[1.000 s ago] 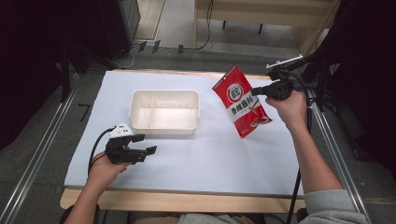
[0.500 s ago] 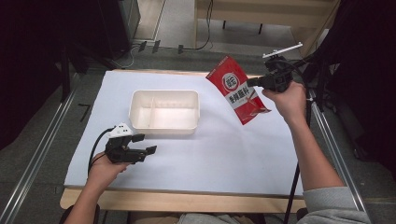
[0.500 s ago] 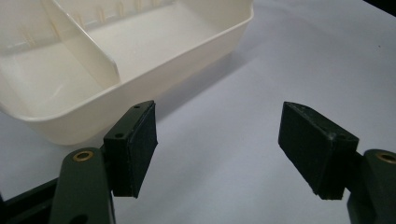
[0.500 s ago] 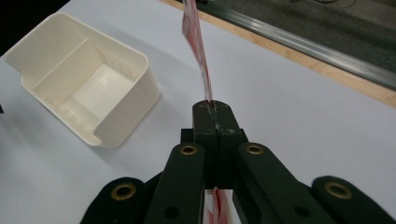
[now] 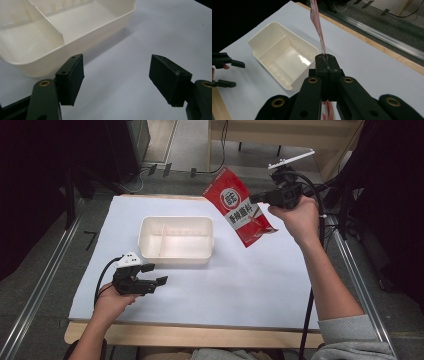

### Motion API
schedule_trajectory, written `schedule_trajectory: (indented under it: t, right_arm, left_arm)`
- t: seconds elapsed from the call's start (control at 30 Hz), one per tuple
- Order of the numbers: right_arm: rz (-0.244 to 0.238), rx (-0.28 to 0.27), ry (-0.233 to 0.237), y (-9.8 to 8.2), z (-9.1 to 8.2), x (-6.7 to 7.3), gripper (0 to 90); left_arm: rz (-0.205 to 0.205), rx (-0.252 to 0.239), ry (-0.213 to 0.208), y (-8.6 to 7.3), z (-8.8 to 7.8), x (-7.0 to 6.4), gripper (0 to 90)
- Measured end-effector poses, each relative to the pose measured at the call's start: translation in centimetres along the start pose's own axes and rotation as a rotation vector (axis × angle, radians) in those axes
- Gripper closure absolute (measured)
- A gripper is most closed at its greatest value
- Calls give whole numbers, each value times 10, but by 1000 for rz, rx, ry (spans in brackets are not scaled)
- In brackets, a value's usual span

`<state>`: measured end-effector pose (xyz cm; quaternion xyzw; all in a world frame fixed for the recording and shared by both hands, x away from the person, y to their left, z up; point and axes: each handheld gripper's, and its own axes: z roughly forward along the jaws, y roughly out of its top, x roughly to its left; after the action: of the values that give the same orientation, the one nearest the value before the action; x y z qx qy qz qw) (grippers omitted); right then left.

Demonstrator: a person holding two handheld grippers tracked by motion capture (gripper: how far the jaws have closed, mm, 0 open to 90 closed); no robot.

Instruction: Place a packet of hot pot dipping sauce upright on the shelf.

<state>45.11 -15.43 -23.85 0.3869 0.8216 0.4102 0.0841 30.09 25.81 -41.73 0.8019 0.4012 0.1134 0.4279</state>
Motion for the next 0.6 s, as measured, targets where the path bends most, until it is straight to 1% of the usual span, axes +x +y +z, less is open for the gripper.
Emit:
schedule_trajectory:
  t: [0.03,0.07,0.1,0.13,0.17,0.33,0.37,0.4,0.43,0.47,0.5,0.57,0.6]
  right_arm:
    - [-7,-5,0,3,0,3,900]
    - [-7,-5,0,3,0,3,900]
    - [-20,-4,3,10,0,10,900]
    - [-24,-4,13,14,1,13,900]
    - [-33,-6,4,17,1,16,900]
    - [-48,-7,16,32,4,26,900]
    - [-57,-7,20,39,7,32,900]
    - [-57,-7,20,39,7,32,900]
    - [-70,-6,23,46,10,39,900]
    - [-77,-5,24,48,11,41,900]
    - [-73,-3,30,51,13,44,900]
    - [-80,-4,38,56,17,49,900]
    - [-79,-1,49,58,20,51,900]
  left_arm:
    - [2,-2,-1,0,0,0,292]
    - [2,-2,-1,0,0,0,291]
    - [-1,-3,-4,0,0,0,292]
    - [-1,-2,-3,0,0,0,292]
    - [1,0,-3,0,0,0,292]
    - [1,0,-2,0,-1,0,291]
    - [1,0,-2,0,-1,1,291]
    - [1,0,-2,0,-1,1,291]
    - [0,1,-6,0,-1,1,291]
    - [0,1,-5,0,-1,1,291]
    - [1,4,-7,0,-1,1,291]
    - [0,2,-5,0,-1,1,291]
    - [0,1,-6,0,-1,1,291]
